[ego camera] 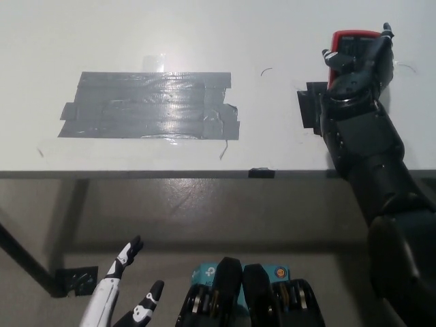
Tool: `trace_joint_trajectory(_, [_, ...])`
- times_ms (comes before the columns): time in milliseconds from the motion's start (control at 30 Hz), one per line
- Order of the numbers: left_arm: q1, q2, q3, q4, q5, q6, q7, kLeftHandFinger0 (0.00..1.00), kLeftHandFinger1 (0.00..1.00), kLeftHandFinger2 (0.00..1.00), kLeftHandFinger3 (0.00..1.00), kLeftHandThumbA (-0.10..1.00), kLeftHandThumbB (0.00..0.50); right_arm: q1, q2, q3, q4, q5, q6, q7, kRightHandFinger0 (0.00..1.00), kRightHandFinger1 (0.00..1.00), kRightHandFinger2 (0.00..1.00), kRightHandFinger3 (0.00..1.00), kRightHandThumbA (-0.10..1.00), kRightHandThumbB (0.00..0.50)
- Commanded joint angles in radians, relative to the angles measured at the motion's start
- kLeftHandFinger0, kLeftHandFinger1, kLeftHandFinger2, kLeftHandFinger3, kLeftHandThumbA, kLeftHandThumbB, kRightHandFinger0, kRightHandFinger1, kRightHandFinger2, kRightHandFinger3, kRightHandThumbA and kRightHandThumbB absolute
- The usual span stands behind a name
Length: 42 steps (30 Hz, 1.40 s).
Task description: The robot first picks the multimeter with right hand and then unfolds the black stand on the back of it using left hand
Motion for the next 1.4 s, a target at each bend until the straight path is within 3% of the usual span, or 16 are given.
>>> trace_joint_trajectory(0, [-0.005, 0.016, -0.002, -0.015, 0.013, -0.041, 0.010, 1.00, 1.00, 1.00, 1.00, 0.73, 0.028, -0.057, -0.016, -0.009, 0.002, 0.049, -0.048, 0.021, 1.00, 1.00, 1.00, 1.00, 0.84, 0.485])
trace_joint_trajectory(267, [-0.014, 0.015, -0.003, -0.018, 0.012, -0.036, 0.007, 1.00, 1.00, 1.00, 1.00, 0.74, 0.022, -0.053, -0.026, 0.004, 0.039, 0.063, -0.050, 0.029, 1.00, 1.00, 1.00, 1.00, 0.82, 0.500])
trace_joint_trajectory(467, [-0.024, 0.015, -0.004, -0.006, 0.023, -0.047, 0.014, 1.00, 1.00, 1.00, 1.00, 0.75, 0.025, -0.041, -0.021, -0.040, 0.047, 0.123, -0.070, 0.046, 1.00, 1.00, 1.00, 1.00, 0.62, 0.460])
trace_joint_trajectory(600, [-0.034, 0.016, -0.001, -0.005, 0.015, -0.044, 0.011, 1.00, 1.00, 1.00, 1.00, 0.76, 0.033, -0.039, -0.030, -0.086, 0.098, 0.164, -0.120, 0.021, 1.00, 1.00, 1.00, 1.00, 0.09, 0.287])
trace_joint_trajectory(633, [-0.033, 0.016, -0.001, -0.007, 0.012, -0.039, 0.009, 1.00, 1.00, 1.00, 1.00, 0.76, 0.034, -0.033, -0.033, -0.075, 0.107, 0.151, -0.125, 0.013, 0.85, 0.91, 0.89, 1.00, 0.03, 0.270])
trace_joint_trajectory(667, [-0.034, 0.016, -0.001, -0.008, 0.013, -0.040, 0.009, 1.00, 1.00, 1.00, 1.00, 0.76, 0.029, -0.027, -0.034, -0.071, 0.114, 0.146, -0.124, 0.005, 0.52, 0.56, 0.58, 1.00, -0.09, 0.253])
trace_joint_trajectory(733, [-0.031, 0.015, -0.001, -0.012, 0.007, -0.036, 0.006, 1.00, 1.00, 1.00, 1.00, 0.74, 0.027, -0.019, -0.038, -0.060, 0.133, 0.138, -0.122, 0.012, 0.11, 0.17, 0.31, 1.00, -0.10, 0.205])
trace_joint_trajectory(767, [-0.035, 0.017, -0.001, -0.012, 0.008, -0.037, 0.006, 1.00, 1.00, 1.00, 1.00, 0.74, 0.027, -0.017, -0.038, -0.058, 0.137, 0.137, -0.130, 0.012, 0.10, 0.16, 0.29, 0.94, -0.10, 0.204])
trace_joint_trajectory(833, [-0.042, 0.017, 0.001, -0.009, 0.006, -0.038, 0.007, 1.00, 1.00, 1.00, 1.00, 0.74, 0.027, -0.016, -0.038, -0.051, 0.146, 0.133, -0.153, -0.001, 0.19, 0.24, 0.34, 0.66, -0.10, 0.225])
trace_joint_trajectory(933, [-0.045, 0.019, 0.004, -0.007, 0.011, -0.040, 0.010, 1.00, 1.00, 1.00, 1.00, 0.74, 0.033, -0.021, -0.036, -0.045, 0.154, 0.132, -0.168, -0.008, 0.20, 0.26, 0.37, 0.62, -0.10, 0.218])
trace_joint_trajectory(1067, [-0.050, 0.019, 0.006, -0.002, 0.001, -0.040, 0.009, 1.00, 1.00, 1.00, 1.00, 0.72, 0.029, -0.017, -0.037, -0.057, 0.154, 0.150, -0.224, -0.009, 0.00, 0.01, 0.14, 0.34, -0.10, 0.213])
trace_joint_trajectory(1167, [-0.054, 0.023, 0.006, 0.001, 0.000, -0.038, 0.006, 1.00, 1.00, 1.00, 1.00, 0.71, 0.022, -0.019, -0.040, -0.063, 0.152, 0.162, -0.256, 0.000, 0.00, 0.00, 0.04, 0.14, -0.10, 0.214])
trace_joint_trajectory(1200, [-0.058, 0.024, 0.006, 0.002, 0.001, -0.033, 0.005, 1.00, 1.00, 1.00, 1.00, 0.72, 0.022, -0.019, -0.040, -0.069, 0.148, 0.170, -0.284, 0.000, 0.00, 0.00, 0.04, 0.06, -0.10, 0.220])
trace_joint_trajectory(1233, [-0.061, 0.024, 0.007, 0.002, 0.002, -0.029, 0.005, 1.00, 1.00, 1.00, 1.00, 0.72, 0.023, -0.023, -0.042, -0.073, 0.145, 0.175, -0.293, 0.000, 0.00, 0.00, 0.09, 0.09, -0.10, 0.223])
trace_joint_trajectory(1300, [-0.075, 0.023, 0.010, 0.009, 0.003, -0.022, 0.008, 1.00, 1.00, 1.00, 1.00, 0.73, 0.029, -0.040, -0.047, -0.084, 0.140, 0.194, -0.310, 0.022, 0.08, 0.20, 0.36, 0.21, -0.10, 0.233])
trace_joint_trajectory(1367, [-0.074, 0.027, 0.013, 0.016, 0.002, -0.019, 0.007, 1.00, 1.00, 1.00, 1.00, 0.74, 0.034, -0.045, -0.045, -0.112, 0.132, 0.231, -0.342, 0.046, 0.00, 0.02, 0.41, 0.26, -0.10, 0.234])
